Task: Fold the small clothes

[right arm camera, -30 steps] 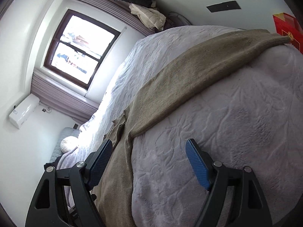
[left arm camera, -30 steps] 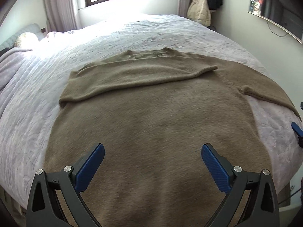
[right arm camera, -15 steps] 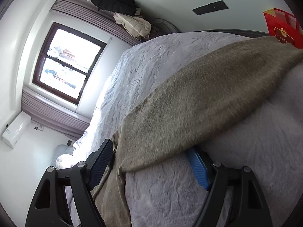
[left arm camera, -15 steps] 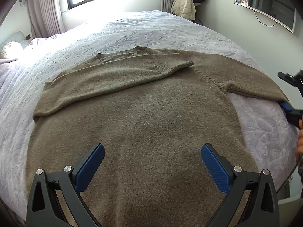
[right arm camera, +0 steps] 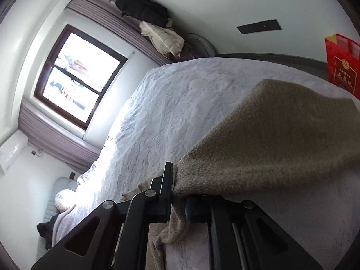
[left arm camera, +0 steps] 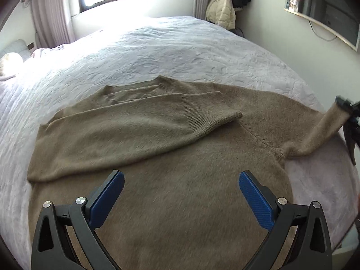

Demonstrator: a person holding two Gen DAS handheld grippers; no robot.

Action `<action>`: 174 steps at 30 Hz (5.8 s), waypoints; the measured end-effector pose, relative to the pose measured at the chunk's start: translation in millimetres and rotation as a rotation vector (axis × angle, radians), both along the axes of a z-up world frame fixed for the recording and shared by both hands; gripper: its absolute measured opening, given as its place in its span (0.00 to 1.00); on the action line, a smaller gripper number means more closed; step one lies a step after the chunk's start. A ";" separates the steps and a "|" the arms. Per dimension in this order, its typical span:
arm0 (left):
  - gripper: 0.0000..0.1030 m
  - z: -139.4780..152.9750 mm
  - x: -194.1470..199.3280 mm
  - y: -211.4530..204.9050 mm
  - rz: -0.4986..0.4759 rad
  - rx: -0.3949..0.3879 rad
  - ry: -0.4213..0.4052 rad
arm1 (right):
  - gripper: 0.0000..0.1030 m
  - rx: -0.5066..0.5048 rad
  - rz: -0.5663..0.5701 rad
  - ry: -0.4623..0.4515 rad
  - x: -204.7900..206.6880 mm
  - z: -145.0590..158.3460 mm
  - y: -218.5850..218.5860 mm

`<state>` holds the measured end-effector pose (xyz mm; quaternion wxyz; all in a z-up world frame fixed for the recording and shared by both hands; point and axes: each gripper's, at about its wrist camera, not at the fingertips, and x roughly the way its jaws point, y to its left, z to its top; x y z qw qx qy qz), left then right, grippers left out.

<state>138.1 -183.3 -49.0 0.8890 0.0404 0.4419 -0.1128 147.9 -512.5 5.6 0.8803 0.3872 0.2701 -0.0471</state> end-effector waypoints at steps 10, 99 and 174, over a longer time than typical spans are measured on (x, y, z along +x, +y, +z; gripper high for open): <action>0.99 -6.1 -5.8 45.2 0.034 -0.014 0.014 | 0.11 -0.317 0.396 -0.055 70.0 37.2 133.4; 1.00 -43.1 47.8 225.0 0.351 0.033 0.048 | 0.08 0.195 0.429 0.291 55.4 -124.7 115.7; 0.99 -57.9 -212.7 262.1 -0.012 -0.045 0.153 | 0.50 -0.070 0.571 0.247 -200.0 -107.8 133.9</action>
